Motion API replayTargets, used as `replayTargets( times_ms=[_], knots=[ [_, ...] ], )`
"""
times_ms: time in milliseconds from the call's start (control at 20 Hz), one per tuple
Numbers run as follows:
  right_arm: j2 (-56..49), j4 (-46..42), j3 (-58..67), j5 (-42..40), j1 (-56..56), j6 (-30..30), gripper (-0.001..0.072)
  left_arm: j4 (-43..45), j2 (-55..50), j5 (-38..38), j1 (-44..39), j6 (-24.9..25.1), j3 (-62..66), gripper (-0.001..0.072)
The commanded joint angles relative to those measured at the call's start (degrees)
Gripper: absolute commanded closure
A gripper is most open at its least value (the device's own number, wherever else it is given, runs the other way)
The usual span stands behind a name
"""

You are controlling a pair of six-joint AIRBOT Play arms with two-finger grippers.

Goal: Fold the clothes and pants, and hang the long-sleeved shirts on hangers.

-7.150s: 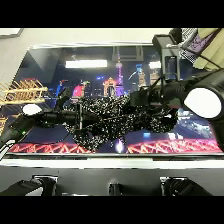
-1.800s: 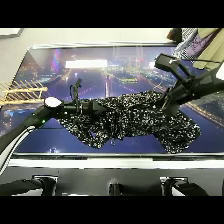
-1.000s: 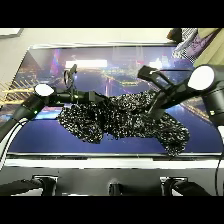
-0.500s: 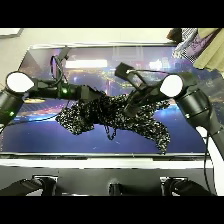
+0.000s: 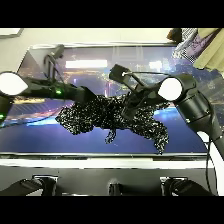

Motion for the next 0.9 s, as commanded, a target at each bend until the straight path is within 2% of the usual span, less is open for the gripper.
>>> replayTargets(
  times_ms=[0, 50, 100, 200, 250, 450, 500, 650, 850],
  knots=[
    [0.1, -0.7, 0.0, -0.8, -0.1, -6.2, 0.0697, 1.0, 1.2, -1.2, 5.3, 15.5, 2.0, -0.0012],
    [0.1, -0.5, 0.0, -1.2, -0.5, -8.9, 0.0697, 1.0, 1.3, -2.3, 6.4, 23.1, 2.0, -0.0012],
    [0.1, -0.5, 0.0, -1.3, -1.2, -11.3, 0.0697, 1.3, 1.2, -4.3, 7.0, 27.8, 2.0, -0.0008],
    [0.1, 5.2, 0.0, -1.2, -4.6, -13.7, 0.0697, 4.7, 1.2, -6.1, 7.5, 30.0, 1.1, -0.0007],
    [0.1, 8.3, 0.0, -1.0, -6.6, -15.0, 0.0697, 5.5, 1.2, -7.4, 7.8, 32.6, -0.3, -0.0008],
    [0.0, 16.1, 0.0, 3.7, -11.6, -24.8, 0.0696, 2.1, 1.2, -8.0, 8.4, 48.5, -8.1, -0.0009],
    [0.0, 16.3, 0.0, 5.1, -11.6, -26.5, 0.0696, 0.3, 1.1, -6.6, 8.4, 50.8, -9.1, -0.0008],
    [-0.1, 16.9, 0.0, 8.3, -11.5, -29.2, 0.0697, -2.8, 0.7, -2.4, 8.4, 53.1, -9.6, -0.0008],
    [-0.3, 17.0, -0.1, 7.6, -11.5, -30.1, 0.0697, -7.7, -1.0, -2.9, 8.4, 53.7, -9.6, -0.0007]
  ],
)
